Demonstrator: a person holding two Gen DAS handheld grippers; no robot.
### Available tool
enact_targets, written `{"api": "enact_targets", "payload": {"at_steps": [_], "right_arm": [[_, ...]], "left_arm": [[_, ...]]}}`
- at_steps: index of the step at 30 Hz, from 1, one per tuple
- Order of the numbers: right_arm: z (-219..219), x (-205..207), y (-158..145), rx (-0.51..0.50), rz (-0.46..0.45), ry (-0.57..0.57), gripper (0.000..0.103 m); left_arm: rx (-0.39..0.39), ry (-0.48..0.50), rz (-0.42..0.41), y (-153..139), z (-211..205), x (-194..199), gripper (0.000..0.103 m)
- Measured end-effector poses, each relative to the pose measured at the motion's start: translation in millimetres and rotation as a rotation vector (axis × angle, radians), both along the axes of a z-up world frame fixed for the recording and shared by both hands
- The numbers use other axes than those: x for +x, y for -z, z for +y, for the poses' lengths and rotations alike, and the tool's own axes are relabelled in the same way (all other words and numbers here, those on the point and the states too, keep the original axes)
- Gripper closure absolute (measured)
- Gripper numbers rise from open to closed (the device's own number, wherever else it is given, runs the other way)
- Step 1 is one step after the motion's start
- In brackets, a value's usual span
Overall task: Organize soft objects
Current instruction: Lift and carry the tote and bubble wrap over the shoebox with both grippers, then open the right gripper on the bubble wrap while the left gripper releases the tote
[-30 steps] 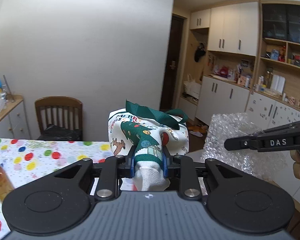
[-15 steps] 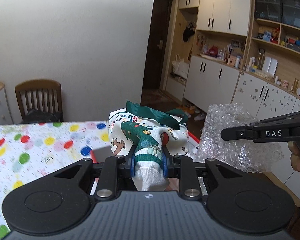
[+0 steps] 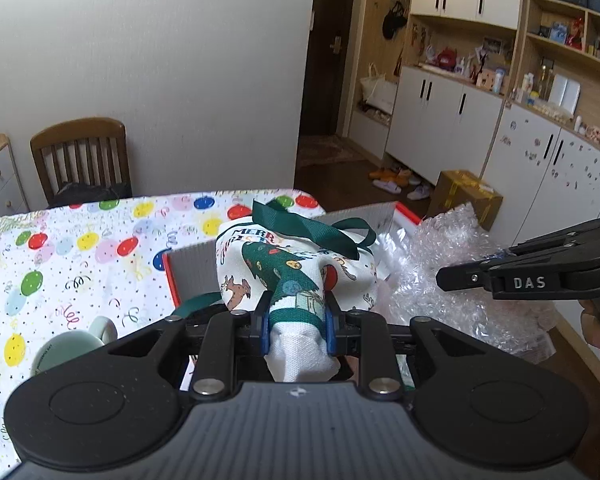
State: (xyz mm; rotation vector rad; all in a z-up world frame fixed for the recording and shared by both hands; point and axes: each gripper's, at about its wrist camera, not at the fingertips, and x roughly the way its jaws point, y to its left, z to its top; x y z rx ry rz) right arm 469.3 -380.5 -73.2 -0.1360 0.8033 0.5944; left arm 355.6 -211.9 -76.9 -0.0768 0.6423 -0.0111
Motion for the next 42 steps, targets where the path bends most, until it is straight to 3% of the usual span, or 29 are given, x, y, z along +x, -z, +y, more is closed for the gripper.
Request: {"api": "enact_targets", "payload": {"at_steps": [13, 21, 24, 26, 27, 28, 29, 32, 40, 42], "right_arm": [[9.0, 11.4, 30.9, -0.043, 0.055, -0.023, 0.095], [8.7, 4.7, 19.8, -0.067, 0.032, -0.050, 0.094], [6.7, 4.5, 14.1, -0.072, 0.029, -0.054, 0.093], [4.7, 3.3, 10.6, -0.072, 0.022, -0.054, 0.091], [3.4, 2.4, 9.2, -0.073, 0.017, -0.051, 0.089], [2.3, 1.7, 8.0, -0.072, 0.013, -0.050, 0.086], [1.8, 1.5, 7.0, -0.072, 0.011, -0.047, 0.085], [-1.6, -0.7, 2.9, -0.070, -0.002, -0.041, 0.079], [-10.6, -14.3, -14.0, -0.048, -0.053, -0.042, 0.045], [-14.7, -18.8, -20.3, -0.029, -0.066, -0.042, 0.041]], "left_arm": [[-0.016, 0.016, 0.117, 27.6, -2.0, 18.9, 0.080], [-0.031, 0.018, 0.169, 29.6, 5.0, 22.6, 0.078], [-0.031, 0.017, 0.171, 26.8, 4.1, 19.5, 0.074], [-0.039, 0.018, 0.172, 25.6, 4.0, 17.6, 0.064], [-0.040, 0.017, 0.169, 24.3, 4.2, 16.4, 0.057], [-0.043, 0.017, 0.161, 22.6, 4.3, 14.7, 0.039], [-0.045, 0.014, 0.147, 20.3, 4.6, 12.8, 0.031], [-0.055, 0.022, 0.117, 13.2, 4.2, 8.6, 0.031], [-0.062, 0.032, 0.062, -6.6, 0.5, -5.5, 0.031], [-0.062, 0.033, 0.047, -12.1, -0.3, -10.5, 0.031]]}}
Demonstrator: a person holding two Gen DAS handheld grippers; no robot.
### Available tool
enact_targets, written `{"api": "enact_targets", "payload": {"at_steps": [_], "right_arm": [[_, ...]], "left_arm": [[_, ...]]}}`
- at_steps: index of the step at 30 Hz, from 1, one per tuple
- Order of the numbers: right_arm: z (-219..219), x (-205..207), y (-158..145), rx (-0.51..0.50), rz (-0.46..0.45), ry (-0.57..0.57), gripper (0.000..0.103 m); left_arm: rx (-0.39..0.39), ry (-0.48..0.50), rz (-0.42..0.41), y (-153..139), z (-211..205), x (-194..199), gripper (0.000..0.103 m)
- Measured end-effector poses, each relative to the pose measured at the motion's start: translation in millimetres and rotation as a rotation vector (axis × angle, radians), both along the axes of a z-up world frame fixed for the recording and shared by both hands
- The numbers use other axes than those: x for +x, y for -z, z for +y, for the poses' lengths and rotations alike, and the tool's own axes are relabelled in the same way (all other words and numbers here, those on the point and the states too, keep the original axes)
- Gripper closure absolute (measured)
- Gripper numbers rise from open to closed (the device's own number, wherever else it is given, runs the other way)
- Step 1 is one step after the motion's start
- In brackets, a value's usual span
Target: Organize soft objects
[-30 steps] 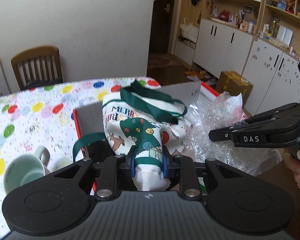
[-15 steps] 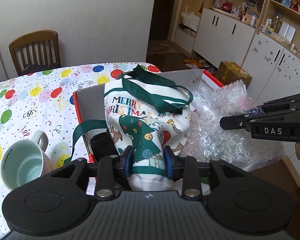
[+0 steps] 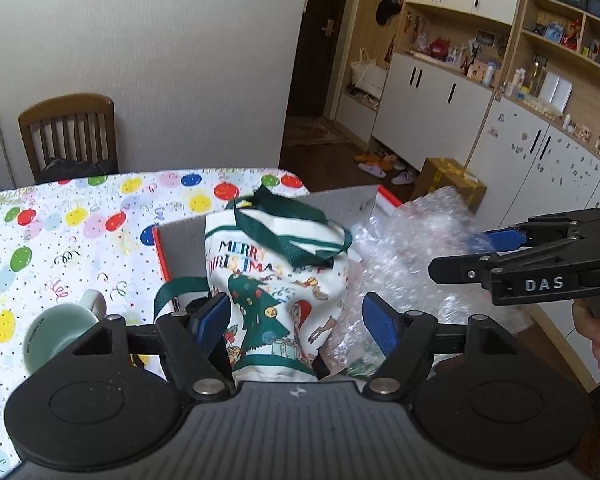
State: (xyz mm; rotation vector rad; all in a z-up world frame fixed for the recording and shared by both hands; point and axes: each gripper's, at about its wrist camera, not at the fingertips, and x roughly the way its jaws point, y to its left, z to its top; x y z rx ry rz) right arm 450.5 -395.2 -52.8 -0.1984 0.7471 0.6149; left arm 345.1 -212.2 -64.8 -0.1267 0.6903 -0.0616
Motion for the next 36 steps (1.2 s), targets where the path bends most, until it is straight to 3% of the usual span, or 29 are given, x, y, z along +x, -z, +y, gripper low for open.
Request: {"api": "enact_targets", "payload": {"at_steps": [4, 10, 13, 21, 30, 34, 36], "right_arm": [[-7.3, -9.4, -14.3, 0.033, -0.036, 0.007, 0.029], [-17.5, -29.6, -37.8, 0.113, -0.085, 0.018, 0.021], [-20.8, -42.2, -45.4, 0.140, -0.111, 0.018, 0.018], [-26.7, -78.1, -53.2, 0.210, -0.160, 0.033, 0.002], [-31.2, -110.4, -54.8, 0.259, -0.177, 0.056, 0.000], [-31.5, -122.6, -52.4, 0.265, -0.187, 0.071, 0.000], [-30.7, -128.3, -51.4, 0.266, -0.188, 0.077, 0.000]], "left_arm": [[-0.009, -0.001, -0.028, -11.0, 0.6, -11.2, 0.030], [-0.010, 0.002, -0.071, -27.6, 0.9, -29.7, 0.029], [-0.004, 0.004, -0.090, -35.4, 0.3, -40.1, 0.023], [0.006, 0.011, -0.120, -50.8, -5.6, -66.2, 0.021], [0.023, 0.021, -0.130, -58.4, -11.9, -92.1, 0.015], [0.010, 0.033, -0.133, -60.1, -12.8, -103.9, 0.003], [-0.005, 0.048, -0.134, -60.1, -13.0, -109.8, 0.003]]}}
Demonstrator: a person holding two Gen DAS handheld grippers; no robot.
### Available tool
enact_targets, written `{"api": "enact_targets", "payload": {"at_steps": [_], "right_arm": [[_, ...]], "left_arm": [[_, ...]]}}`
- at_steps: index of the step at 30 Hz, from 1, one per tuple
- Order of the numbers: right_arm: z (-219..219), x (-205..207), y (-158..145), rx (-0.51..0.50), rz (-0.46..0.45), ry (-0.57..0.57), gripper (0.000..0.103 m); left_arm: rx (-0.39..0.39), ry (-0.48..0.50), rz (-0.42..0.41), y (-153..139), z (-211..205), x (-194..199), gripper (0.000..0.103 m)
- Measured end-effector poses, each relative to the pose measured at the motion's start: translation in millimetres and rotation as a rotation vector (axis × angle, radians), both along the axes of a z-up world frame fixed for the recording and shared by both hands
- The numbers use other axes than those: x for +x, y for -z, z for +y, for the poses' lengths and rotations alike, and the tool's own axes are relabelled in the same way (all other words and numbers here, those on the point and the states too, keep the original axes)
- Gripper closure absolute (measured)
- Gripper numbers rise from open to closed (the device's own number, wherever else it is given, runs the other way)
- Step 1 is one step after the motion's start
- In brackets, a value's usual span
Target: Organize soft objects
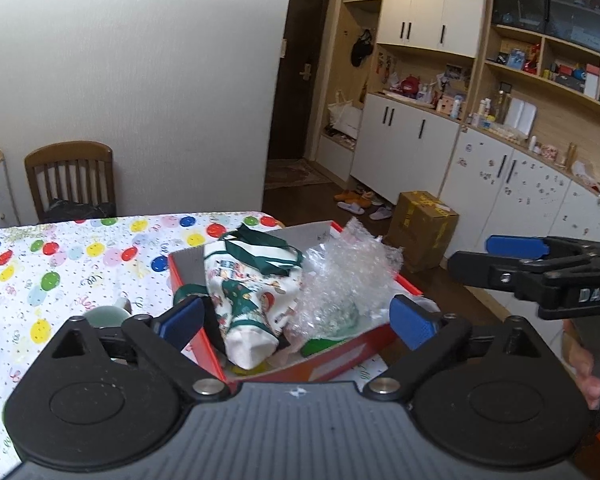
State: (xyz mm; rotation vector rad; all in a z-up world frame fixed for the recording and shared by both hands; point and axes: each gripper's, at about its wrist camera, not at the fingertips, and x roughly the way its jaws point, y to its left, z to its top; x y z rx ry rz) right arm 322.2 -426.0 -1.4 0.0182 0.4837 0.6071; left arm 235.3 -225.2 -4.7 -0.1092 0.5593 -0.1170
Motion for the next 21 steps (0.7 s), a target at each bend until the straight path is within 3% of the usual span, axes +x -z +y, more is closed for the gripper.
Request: {"api": "enact_targets", "payload": {"at_steps": [21], "right_arm": [[5.7, -49.4, 2.6, 0.024, -0.031, 0.046, 0.000]], "left_arm": [[-0.052, -0.080, -0.048, -8.7, 5.8, -44.1, 0.002]]}}
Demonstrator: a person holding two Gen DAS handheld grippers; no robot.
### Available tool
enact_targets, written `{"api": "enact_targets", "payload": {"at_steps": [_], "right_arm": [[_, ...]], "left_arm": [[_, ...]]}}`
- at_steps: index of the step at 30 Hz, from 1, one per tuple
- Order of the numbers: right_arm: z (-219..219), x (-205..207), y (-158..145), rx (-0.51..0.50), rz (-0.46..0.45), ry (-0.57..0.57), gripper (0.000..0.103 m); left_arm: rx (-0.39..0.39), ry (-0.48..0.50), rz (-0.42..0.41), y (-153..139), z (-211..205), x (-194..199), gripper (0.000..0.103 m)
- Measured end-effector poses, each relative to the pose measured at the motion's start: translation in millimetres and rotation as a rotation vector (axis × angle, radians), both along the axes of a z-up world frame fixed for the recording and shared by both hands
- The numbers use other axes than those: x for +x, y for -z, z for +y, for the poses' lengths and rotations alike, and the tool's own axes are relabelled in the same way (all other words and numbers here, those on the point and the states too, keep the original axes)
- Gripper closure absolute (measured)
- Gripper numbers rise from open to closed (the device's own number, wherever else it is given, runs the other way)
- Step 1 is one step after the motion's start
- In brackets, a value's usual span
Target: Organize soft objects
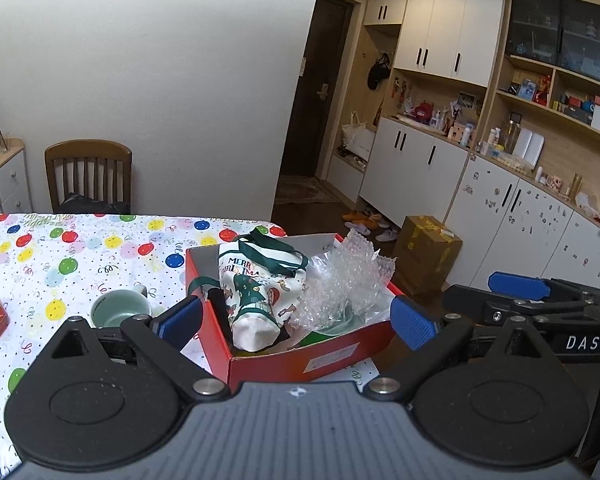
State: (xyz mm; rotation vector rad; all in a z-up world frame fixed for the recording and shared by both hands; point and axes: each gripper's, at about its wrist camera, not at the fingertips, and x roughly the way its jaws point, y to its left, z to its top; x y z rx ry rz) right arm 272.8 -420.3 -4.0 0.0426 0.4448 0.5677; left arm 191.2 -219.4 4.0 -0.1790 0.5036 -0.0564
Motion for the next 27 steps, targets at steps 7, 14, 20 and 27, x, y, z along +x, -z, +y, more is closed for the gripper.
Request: {"api": "enact_targets", "payload": {"at_steps": [7, 14, 20, 27], "right_arm": [[6.2, -4.6, -0.4, -0.004, 0.005, -0.011, 0.000], [6.0, -7.4, -0.9, -0.006, 0.005, -0.004, 0.000], [6.5, -8.1, -1.2, -0.006, 0.008, 0.006, 0.000], [7.2, -8.0, -1.4, -0.007, 0.007, 0.008, 0.000]], "left_arm": [[0.004, -0.008, 0.002, -0.7, 0.6, -7.5, 0.002], [0.007, -0.007, 0.002, -0.2, 1.9, -9.7, 0.002], [0.012, 0.002, 0.002, -1.1, 2.5, -12.8, 0.002], [0.017, 0.004, 0.001, -1.6, 2.8, -12.4, 0.002]]}}
